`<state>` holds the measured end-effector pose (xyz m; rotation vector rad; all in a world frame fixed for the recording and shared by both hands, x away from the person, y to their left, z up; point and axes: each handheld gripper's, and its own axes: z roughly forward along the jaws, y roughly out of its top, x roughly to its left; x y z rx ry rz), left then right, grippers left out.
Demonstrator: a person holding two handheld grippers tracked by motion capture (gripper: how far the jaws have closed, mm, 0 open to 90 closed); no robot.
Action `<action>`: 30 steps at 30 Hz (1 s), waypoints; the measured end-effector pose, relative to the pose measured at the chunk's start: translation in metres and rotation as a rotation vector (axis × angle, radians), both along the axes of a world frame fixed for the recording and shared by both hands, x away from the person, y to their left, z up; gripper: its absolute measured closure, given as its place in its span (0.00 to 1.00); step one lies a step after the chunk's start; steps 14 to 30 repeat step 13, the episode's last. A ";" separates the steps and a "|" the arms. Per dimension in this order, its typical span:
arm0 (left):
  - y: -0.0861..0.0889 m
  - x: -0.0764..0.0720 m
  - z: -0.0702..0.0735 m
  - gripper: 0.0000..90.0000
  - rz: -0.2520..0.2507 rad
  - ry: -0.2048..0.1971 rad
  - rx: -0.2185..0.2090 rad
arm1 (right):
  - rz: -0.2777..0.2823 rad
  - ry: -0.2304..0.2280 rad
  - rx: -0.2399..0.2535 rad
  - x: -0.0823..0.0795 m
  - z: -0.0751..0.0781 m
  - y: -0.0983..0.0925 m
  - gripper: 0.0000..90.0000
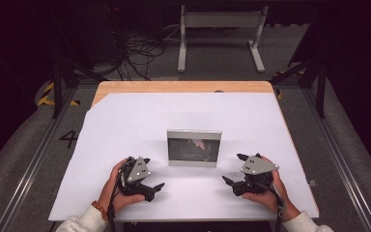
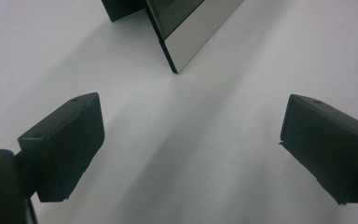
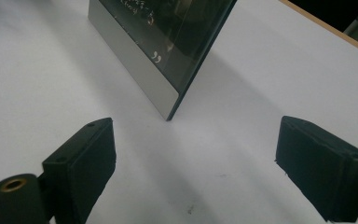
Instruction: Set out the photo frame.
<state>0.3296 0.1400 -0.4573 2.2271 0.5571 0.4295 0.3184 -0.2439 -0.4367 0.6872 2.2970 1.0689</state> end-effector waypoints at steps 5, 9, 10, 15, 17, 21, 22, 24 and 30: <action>0.001 -0.001 0.003 0.08 0.004 -0.033 0.021 | -0.009 -0.009 0.000 0.001 0.001 -0.001 0.13; 0.007 0.001 0.007 0.08 0.025 -0.042 -0.002 | -0.014 -0.012 0.012 0.001 0.003 -0.002 0.13; 0.009 0.002 0.008 0.08 0.037 -0.038 -0.014 | -0.022 -0.016 0.012 0.002 0.003 -0.003 0.12; 0.010 0.003 0.008 0.08 0.037 -0.037 -0.013 | -0.026 -0.013 0.015 0.002 0.003 -0.003 0.12; 0.010 0.003 0.008 0.08 0.037 -0.037 -0.013 | -0.026 -0.013 0.015 0.002 0.003 -0.003 0.12; 0.010 0.003 0.008 0.08 0.037 -0.037 -0.013 | -0.026 -0.013 0.015 0.002 0.003 -0.003 0.12; 0.010 0.003 0.008 0.08 0.037 -0.037 -0.013 | -0.026 -0.013 0.015 0.002 0.003 -0.003 0.12; 0.010 0.003 0.008 0.08 0.037 -0.037 -0.013 | -0.026 -0.013 0.015 0.002 0.003 -0.003 0.12; 0.010 0.003 0.008 0.08 0.037 -0.037 -0.013 | -0.026 -0.013 0.015 0.002 0.003 -0.003 0.12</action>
